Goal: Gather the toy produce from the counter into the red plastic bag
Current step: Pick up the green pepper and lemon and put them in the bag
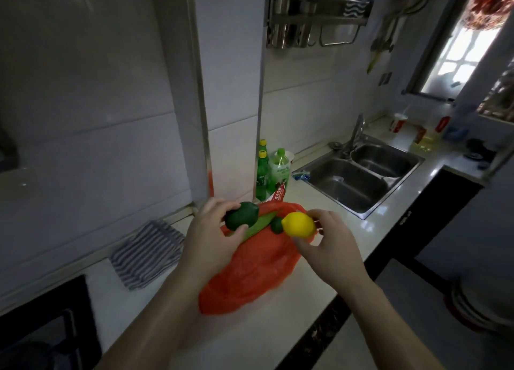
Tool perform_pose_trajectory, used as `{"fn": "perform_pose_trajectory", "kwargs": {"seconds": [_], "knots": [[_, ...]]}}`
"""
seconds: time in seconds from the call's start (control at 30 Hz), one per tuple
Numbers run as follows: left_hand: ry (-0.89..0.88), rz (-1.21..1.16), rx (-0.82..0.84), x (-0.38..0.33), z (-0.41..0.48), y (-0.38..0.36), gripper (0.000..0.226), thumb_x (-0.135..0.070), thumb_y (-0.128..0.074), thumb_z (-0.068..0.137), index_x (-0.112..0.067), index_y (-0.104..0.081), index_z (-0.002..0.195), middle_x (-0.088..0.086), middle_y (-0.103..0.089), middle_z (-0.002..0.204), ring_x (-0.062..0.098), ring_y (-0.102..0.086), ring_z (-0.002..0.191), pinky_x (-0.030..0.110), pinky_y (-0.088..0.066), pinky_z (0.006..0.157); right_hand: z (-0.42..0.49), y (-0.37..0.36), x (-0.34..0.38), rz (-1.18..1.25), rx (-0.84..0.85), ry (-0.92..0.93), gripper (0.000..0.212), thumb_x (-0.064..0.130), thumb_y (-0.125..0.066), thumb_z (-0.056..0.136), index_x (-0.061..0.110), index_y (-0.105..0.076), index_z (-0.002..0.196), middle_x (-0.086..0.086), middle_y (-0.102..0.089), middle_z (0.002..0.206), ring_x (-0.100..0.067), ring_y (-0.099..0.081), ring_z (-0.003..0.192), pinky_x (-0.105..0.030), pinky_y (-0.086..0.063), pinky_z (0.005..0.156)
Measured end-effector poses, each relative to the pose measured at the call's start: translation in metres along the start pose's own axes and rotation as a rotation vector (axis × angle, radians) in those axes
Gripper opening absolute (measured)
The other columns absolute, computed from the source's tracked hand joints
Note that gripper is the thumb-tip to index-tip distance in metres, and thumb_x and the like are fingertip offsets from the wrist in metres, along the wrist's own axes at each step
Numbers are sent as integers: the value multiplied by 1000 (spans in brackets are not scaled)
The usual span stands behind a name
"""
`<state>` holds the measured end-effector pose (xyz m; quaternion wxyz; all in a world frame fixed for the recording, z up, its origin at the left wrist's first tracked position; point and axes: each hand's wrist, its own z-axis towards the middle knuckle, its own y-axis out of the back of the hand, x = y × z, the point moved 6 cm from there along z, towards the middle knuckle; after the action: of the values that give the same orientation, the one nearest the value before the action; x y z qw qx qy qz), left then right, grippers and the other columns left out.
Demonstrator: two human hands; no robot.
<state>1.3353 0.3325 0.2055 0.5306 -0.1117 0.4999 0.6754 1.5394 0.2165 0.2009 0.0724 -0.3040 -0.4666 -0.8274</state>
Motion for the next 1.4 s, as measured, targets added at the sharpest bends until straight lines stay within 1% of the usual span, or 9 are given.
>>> {"fn": "perform_pose_trajectory", "kwargs": {"seconds": [0.17,0.43,0.6,0.67,0.77,0.87,1.0,1.27,1.4], "knots": [[39,45,33,14,19,-29,35,-24,-77,77,-23,-66,109,-14,-54,104,4,-55,93,19,-47,82,26,-18,-30,17,48,-21,49,39,-76,72,27,-55,114,9,-54,104,-8,-51,93,-32,-49,79],[142,112,75,46,55,-105,34,-23,-77,76,-22,-66,109,-13,-54,104,5,-55,93,21,-48,81,81,-58,-100,67,210,-8,44,39,-76,74,26,-58,113,6,-56,103,-12,-54,89,-27,-44,73],[230,159,120,73,71,-162,35,-25,-76,77,-21,-66,110,-12,-56,106,4,-53,95,21,-47,85,114,-94,-148,44,349,-15,47,40,-74,77,29,-54,117,13,-47,105,-10,-48,92,-24,-41,74],[284,187,134,84,74,-181,35,-27,-76,77,-21,-66,111,-13,-54,106,3,-52,94,18,-45,85,125,-108,-164,30,406,-6,47,39,-73,77,28,-53,118,9,-51,108,-12,-48,93,-24,-41,74],[354,205,165,103,75,-206,35,-27,-76,76,-22,-66,109,-13,-54,105,6,-53,93,25,-49,85,137,-130,-183,17,487,8,43,36,-71,77,28,-54,116,6,-54,117,-15,-51,100,-26,-44,76],[398,212,196,118,72,-226,36,-28,-77,76,-21,-66,110,-13,-53,105,7,-54,93,27,-49,84,143,-153,-198,7,538,20,34,36,-69,77,25,-58,108,4,-57,111,-15,-52,95,-25,-42,72],[440,219,233,135,67,-248,36,-26,-77,77,-18,-65,111,-12,-51,104,9,-53,93,24,-46,83,143,-185,-215,-21,620,34,35,37,-65,75,27,-58,108,4,-58,106,-19,-55,98,-32,-47,78],[488,299,294,161,61,-276,37,-27,-75,80,-17,-63,114,-5,-52,109,15,-50,98,24,-39,80,142,-218,-230,-161,708,134,46,33,-64,76,25,-55,120,2,-57,116,-25,-50,104,-36,-42,87],[513,318,311,169,60,-285,39,-30,-72,83,-19,-61,118,-7,-50,111,14,-52,97,28,-46,80,141,-228,-236,-188,743,138,50,34,-64,78,26,-51,125,3,-55,121,-23,-47,107,-35,-43,88]]}}
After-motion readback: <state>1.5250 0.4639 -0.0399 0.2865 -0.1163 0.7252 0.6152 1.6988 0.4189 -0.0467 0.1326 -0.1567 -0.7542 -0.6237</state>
